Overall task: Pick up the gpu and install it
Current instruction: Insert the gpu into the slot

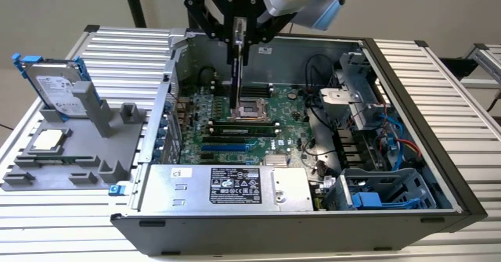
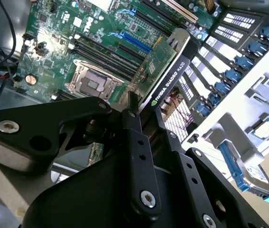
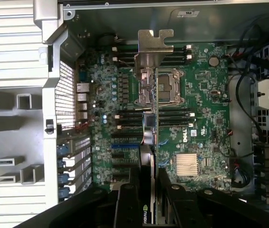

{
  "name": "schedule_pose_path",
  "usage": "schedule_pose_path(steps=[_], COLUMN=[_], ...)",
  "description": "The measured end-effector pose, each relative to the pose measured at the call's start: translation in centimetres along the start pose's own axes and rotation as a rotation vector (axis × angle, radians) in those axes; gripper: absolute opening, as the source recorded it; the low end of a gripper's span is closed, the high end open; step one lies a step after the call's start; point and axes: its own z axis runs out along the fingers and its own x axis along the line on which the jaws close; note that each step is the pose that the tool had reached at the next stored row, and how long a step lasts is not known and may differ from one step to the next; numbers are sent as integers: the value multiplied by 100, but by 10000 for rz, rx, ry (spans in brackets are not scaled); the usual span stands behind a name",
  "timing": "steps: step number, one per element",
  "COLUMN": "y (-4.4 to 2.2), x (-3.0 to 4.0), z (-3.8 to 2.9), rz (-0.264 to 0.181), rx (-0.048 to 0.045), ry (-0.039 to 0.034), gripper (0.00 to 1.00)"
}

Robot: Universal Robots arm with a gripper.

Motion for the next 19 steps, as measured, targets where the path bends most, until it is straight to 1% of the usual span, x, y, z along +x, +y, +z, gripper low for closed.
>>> schedule_pose_path(steps=[11, 19], y=[7, 7], x=[-136, -143], z=[0, 0], rz=[1, 2], rx=[0, -1], ry=[0, 0], gripper=[0, 0])
